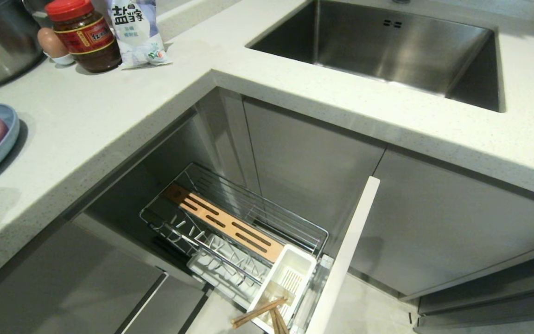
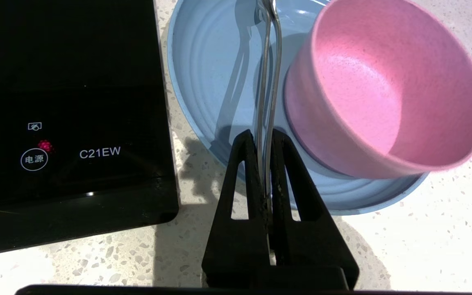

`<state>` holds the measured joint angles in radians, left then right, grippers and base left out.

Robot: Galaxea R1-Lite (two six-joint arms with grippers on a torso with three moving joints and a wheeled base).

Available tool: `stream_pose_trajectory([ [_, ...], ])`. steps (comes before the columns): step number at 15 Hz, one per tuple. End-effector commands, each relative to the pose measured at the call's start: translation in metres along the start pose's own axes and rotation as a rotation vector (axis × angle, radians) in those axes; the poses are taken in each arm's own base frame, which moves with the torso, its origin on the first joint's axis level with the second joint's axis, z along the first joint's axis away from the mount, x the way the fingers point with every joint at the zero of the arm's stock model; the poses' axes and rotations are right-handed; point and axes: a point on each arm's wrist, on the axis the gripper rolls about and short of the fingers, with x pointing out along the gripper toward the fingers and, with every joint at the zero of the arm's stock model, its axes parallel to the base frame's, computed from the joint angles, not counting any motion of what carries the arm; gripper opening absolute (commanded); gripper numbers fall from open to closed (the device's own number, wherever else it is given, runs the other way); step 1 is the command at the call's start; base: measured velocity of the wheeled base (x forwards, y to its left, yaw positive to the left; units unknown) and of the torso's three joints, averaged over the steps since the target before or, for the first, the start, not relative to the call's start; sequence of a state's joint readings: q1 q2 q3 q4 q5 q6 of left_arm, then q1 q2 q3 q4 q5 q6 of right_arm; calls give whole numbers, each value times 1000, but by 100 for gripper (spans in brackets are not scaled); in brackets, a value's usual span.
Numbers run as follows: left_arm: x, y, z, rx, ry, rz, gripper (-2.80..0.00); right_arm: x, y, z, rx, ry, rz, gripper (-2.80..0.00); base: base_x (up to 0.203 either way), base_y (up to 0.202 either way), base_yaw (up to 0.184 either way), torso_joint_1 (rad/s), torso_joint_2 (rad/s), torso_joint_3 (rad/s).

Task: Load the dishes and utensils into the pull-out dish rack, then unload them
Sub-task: Take the chopsticks out of the cupboard

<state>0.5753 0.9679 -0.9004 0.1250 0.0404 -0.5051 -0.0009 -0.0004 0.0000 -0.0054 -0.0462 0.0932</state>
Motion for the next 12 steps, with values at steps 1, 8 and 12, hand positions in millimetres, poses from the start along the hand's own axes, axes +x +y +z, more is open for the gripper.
stream_pose_trajectory([
  [1,-1,0,0,-10,-6,2,-280,0,0,0,1,-5,0,-280,0,0,0,0,0,0],
  [8,-3,0,2,-13,-25,-5,-280,0,0,0,1,-5,0,-280,0,0,0,0,0,0],
  [12,-3,1,0,-12,-19,-1,0,0,0,0,1,-5,0,-280,0,0,0,0,0,0],
])
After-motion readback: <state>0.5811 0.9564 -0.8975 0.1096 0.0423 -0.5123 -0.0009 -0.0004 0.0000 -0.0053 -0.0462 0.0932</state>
